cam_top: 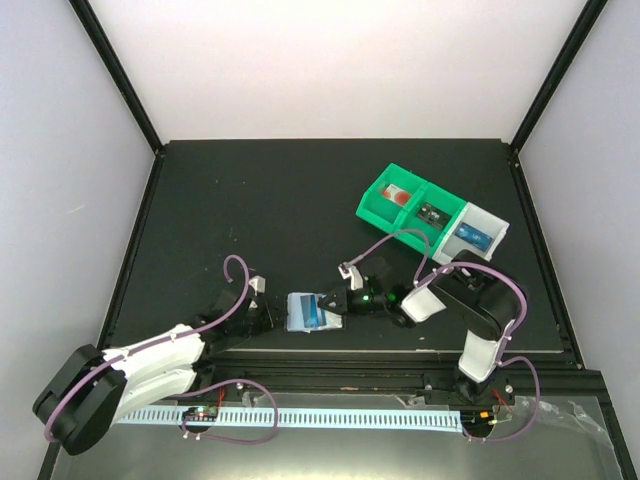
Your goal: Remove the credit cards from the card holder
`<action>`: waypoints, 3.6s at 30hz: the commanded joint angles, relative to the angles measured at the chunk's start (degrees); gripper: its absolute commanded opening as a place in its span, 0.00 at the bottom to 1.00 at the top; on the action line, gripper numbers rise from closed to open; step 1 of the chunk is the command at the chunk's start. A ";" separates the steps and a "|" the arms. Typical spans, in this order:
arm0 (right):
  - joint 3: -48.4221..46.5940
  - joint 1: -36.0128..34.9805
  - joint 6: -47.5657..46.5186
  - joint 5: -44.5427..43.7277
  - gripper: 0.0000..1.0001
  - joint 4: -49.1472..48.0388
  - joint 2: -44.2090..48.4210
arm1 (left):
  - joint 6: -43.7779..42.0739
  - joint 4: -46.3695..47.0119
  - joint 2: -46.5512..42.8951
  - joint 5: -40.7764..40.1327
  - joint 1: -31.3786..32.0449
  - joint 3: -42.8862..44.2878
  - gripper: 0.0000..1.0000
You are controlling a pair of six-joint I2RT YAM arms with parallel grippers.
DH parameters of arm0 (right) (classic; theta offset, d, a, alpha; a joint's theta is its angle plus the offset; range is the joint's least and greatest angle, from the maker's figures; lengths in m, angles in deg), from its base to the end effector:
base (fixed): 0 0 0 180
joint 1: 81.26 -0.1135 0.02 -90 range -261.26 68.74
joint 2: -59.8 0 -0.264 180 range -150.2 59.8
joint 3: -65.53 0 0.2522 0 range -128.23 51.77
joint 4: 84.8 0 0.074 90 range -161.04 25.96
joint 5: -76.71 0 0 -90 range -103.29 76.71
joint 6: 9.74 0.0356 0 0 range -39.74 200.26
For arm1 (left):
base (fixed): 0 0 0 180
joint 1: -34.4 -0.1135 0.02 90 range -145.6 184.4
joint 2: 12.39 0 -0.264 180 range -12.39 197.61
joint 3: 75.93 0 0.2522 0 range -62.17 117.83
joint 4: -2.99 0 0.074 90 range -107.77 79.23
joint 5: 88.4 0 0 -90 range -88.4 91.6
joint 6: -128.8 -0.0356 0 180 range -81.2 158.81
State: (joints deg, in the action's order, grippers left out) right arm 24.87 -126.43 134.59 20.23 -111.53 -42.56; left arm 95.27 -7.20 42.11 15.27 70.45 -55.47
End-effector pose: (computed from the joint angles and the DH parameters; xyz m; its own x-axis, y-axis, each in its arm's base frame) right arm 0.1842 0.2132 0.0899 -0.9751 -0.0203 -0.2207 -0.2025 0.4858 0.8503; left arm 0.1191 -0.0971 0.1115 -0.9023 -0.3451 -0.2584 -0.0786 0.7211 -0.6884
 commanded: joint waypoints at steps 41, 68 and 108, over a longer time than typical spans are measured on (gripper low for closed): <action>-1.16 0.34 -3.46 -12.22 0.01 27.26 20.65 | -18.02 -17.52 -12.57 -7.34 1.42 15.25 0.33; -10.02 0.34 11.00 -6.93 0.01 39.75 39.53 | -69.12 1.00 -21.49 -16.00 25.42 12.26 0.55; -3.76 0.37 12.93 -4.47 0.11 31.06 43.13 | -81.87 7.74 -4.83 -51.87 45.78 16.23 0.02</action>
State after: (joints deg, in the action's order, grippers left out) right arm 19.69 -125.90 150.87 15.23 -76.67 0.30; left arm 8.06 0.36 38.97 -38.80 115.91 -40.12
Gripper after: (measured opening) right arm 0.029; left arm 0.020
